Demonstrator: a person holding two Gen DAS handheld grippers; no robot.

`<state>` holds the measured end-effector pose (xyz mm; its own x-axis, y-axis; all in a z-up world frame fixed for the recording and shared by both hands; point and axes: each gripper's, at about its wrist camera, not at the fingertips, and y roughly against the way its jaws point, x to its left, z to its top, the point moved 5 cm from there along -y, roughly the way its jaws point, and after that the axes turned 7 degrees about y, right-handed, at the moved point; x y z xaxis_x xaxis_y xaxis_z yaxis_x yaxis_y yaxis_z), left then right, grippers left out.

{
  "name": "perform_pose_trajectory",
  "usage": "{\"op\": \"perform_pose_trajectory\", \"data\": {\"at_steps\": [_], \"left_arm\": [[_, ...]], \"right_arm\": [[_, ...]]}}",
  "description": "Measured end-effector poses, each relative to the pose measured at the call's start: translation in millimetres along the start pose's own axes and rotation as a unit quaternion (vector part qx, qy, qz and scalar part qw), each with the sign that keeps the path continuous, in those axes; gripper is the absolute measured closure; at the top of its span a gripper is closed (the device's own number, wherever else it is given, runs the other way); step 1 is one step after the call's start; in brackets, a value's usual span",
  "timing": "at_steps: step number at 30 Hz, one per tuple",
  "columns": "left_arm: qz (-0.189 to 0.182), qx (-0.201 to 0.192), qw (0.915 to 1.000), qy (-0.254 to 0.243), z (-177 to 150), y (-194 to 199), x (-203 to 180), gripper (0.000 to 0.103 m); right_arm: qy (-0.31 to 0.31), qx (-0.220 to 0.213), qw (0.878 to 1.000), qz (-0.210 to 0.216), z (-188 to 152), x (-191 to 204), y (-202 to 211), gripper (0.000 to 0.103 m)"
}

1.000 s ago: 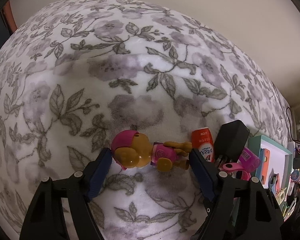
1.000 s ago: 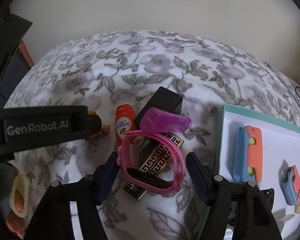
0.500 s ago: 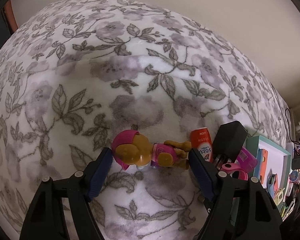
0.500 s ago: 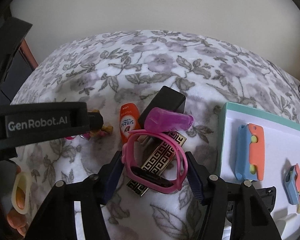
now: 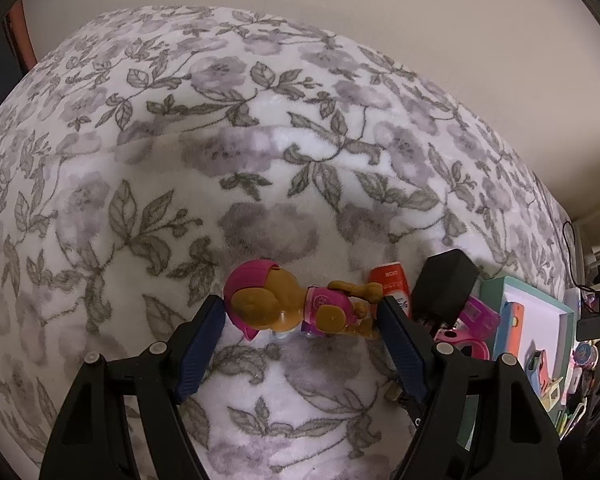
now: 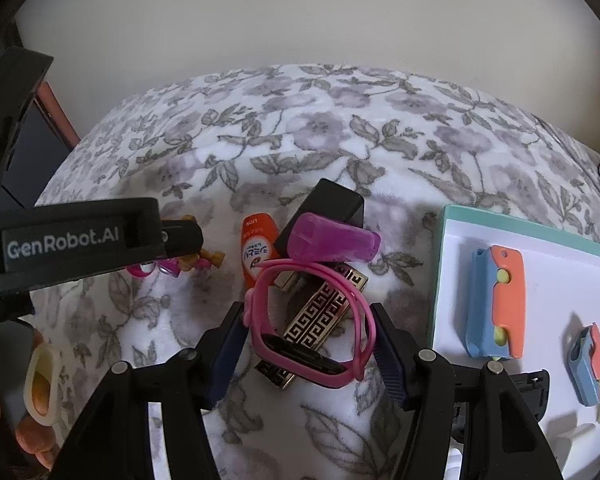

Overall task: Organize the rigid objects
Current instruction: 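Carry the dog figure and pink watch band into the tray and release both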

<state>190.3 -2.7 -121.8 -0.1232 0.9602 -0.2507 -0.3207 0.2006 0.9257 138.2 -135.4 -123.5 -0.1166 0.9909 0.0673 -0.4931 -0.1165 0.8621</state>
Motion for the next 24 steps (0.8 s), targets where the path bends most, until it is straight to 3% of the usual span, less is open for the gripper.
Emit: {"op": "perform_pose_trajectory", "data": {"at_steps": [14, 24], "left_arm": [[-0.021, -0.054, 0.9983, -0.007, 6.0, 47.5, -16.9, 0.024], [-0.023, -0.088, 0.9951, -0.039, -11.3, 80.3, -39.8, 0.024]], "right_arm": [[-0.010, -0.033, 0.999, 0.000, 4.6, -9.8, 38.2, 0.040], [-0.023, -0.052, 0.998, -0.008, -2.7, -25.7, 70.9, 0.040]]}}
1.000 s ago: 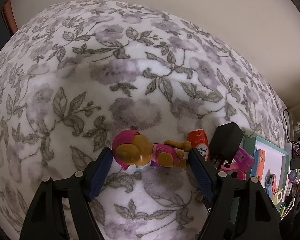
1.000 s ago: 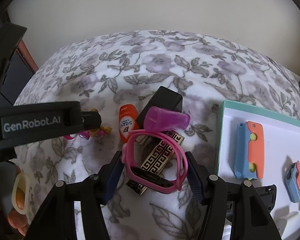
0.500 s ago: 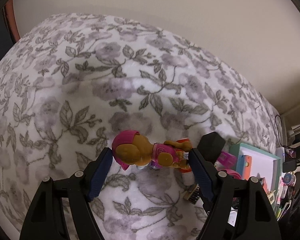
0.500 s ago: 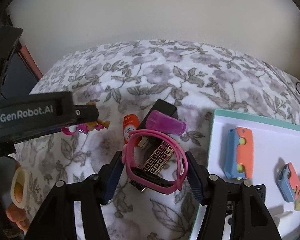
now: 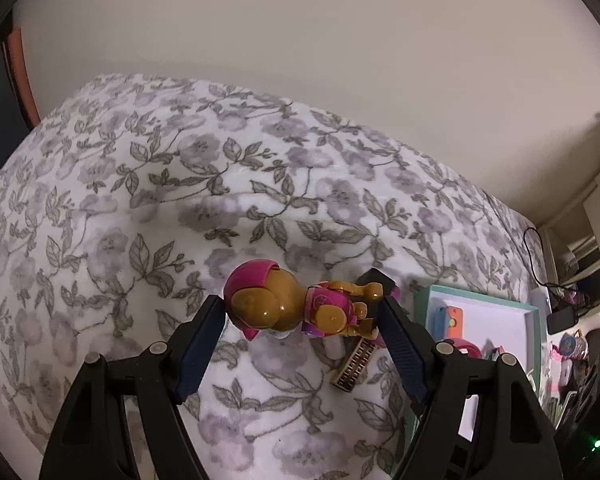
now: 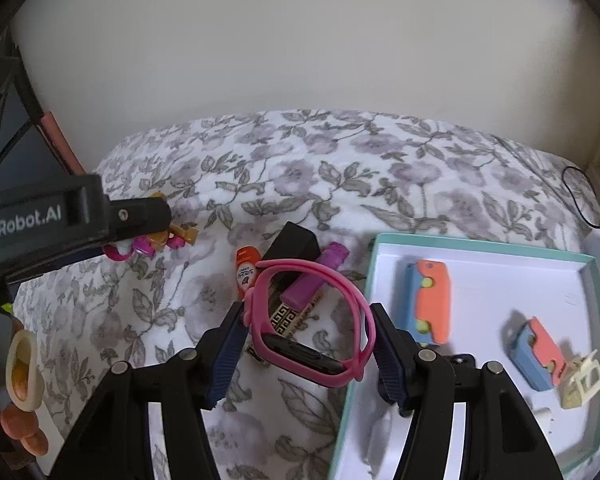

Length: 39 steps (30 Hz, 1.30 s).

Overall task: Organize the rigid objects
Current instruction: 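Carry the dog figure and pink watch band into the tray and release both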

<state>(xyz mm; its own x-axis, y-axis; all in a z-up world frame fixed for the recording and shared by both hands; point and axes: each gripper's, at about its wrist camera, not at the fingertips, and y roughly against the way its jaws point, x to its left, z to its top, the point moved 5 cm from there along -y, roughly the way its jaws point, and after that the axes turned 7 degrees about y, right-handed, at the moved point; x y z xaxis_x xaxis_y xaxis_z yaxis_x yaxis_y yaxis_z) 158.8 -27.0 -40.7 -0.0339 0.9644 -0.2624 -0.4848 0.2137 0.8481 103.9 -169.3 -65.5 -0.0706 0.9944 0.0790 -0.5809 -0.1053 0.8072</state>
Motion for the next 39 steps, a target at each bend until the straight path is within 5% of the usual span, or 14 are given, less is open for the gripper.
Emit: {"op": "perform_pose_trajectory", "data": {"at_steps": [17, 33, 39], "left_arm": [[-0.019, -0.020, 0.9978, -0.061, -30.5, 29.5, -53.3, 0.024], [-0.057, 0.035, 0.9942, -0.085, -75.4, -0.2, -113.3, 0.024], [-0.062, 0.054, 0.9879, -0.131, -103.2, -11.7, -149.7, 0.024]], "right_arm": [[-0.111, -0.002, 0.994, -0.009, -20.6, -71.8, 38.3, 0.040], [-0.197, 0.024, 0.974, -0.112, -55.2, -170.7, 48.3, 0.040], [-0.224, 0.027, 0.965, -0.131, -66.6, -196.3, 54.3, 0.039]]}}
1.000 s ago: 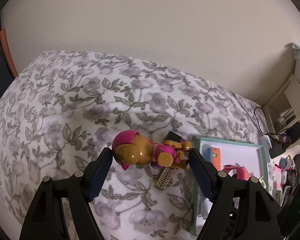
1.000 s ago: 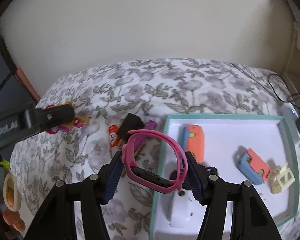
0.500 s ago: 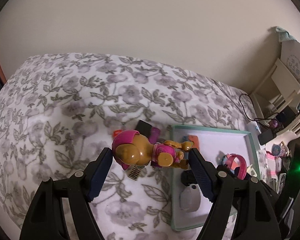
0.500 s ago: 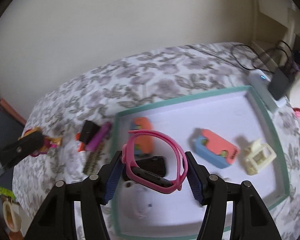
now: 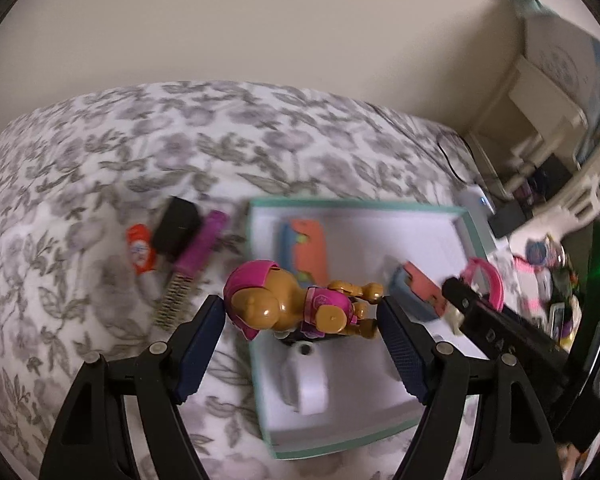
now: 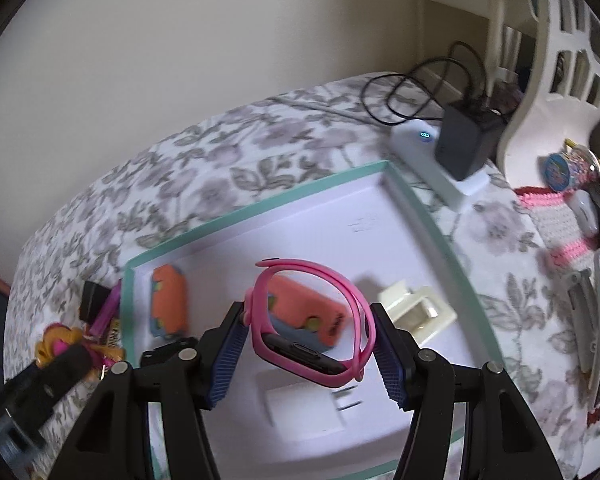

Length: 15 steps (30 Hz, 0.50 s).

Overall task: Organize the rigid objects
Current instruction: 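Carry the dog figure and pink watch band into the tray and release both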

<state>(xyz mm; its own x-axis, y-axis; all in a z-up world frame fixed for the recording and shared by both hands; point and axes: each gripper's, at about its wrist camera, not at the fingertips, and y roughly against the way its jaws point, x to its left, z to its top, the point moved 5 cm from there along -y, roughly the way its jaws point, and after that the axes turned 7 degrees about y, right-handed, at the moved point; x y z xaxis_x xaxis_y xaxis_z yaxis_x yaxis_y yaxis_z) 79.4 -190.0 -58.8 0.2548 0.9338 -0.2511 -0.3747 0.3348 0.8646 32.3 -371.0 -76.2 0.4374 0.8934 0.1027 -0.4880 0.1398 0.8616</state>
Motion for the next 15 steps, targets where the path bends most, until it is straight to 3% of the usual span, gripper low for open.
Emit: {"op": "perform_pose_trajectory", "data": {"at_steps": [5, 15], "left_arm": [[-0.004, 0.014, 0.9996, -0.023, -9.3, -10.1, -21.5, 0.024], [0.006, 0.030, 0.9989, -0.035, -16.2, -22.5, -26.5, 0.024]], "right_arm": [[-0.012, 0.003, 1.000, -0.006, -0.3, -13.9, -2.9, 0.039], [-0.017, 0.013, 1.000, -0.007, -3.3, -21.1, -11.6, 0.039]]}}
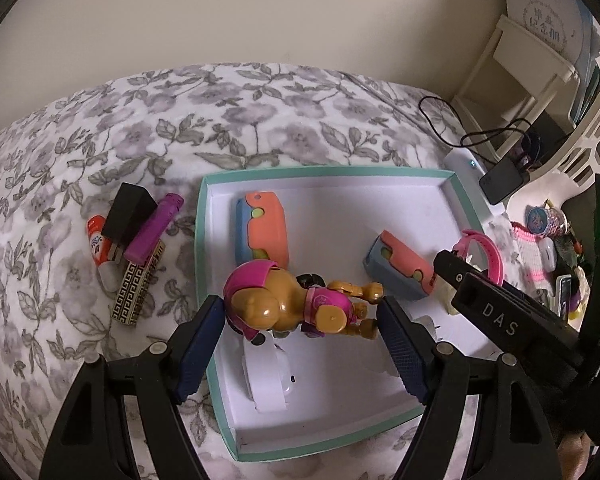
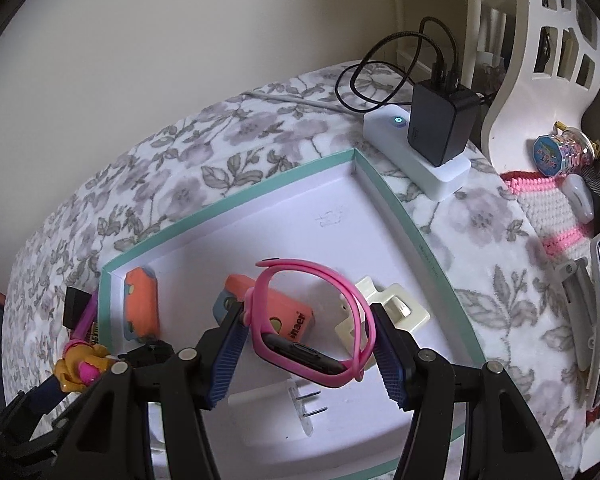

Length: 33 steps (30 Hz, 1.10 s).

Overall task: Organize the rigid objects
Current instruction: 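Carry the dog figure and pink watch band into the tray and release both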

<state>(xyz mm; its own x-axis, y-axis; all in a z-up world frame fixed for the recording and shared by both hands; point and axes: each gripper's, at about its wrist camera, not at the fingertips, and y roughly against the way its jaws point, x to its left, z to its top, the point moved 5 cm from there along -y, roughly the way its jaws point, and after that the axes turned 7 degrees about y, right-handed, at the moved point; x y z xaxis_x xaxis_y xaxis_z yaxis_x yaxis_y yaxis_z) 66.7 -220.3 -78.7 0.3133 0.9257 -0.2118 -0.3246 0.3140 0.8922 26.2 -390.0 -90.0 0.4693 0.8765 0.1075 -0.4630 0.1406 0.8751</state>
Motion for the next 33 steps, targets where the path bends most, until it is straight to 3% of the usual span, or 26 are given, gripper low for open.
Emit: {"op": "perform_pose_trajectory", "data": {"at_steps": [17, 26, 33], "left_arm": [[0.011, 0.010, 0.9999, 0.001, 0.3, -2.2, 4.6, 0.024], [0.021, -0.002, 0.9992, 0.033, 8.2, 6.4, 24.7, 0.024], [0.032, -0.006, 0.9985, 0.044, 11.6, 8.2, 35.5, 0.024]], "right_arm": [[0.003, 0.018, 1.000, -0.001, -3.4, 1.3, -8.0, 0.039], [0.007, 0.019, 1.000, -0.004, -4.5, 3.1, -9.5, 0.038], [0.014, 0.014, 1.000, -0.014, -2.4, 4.0, -10.2, 0.030]]}}
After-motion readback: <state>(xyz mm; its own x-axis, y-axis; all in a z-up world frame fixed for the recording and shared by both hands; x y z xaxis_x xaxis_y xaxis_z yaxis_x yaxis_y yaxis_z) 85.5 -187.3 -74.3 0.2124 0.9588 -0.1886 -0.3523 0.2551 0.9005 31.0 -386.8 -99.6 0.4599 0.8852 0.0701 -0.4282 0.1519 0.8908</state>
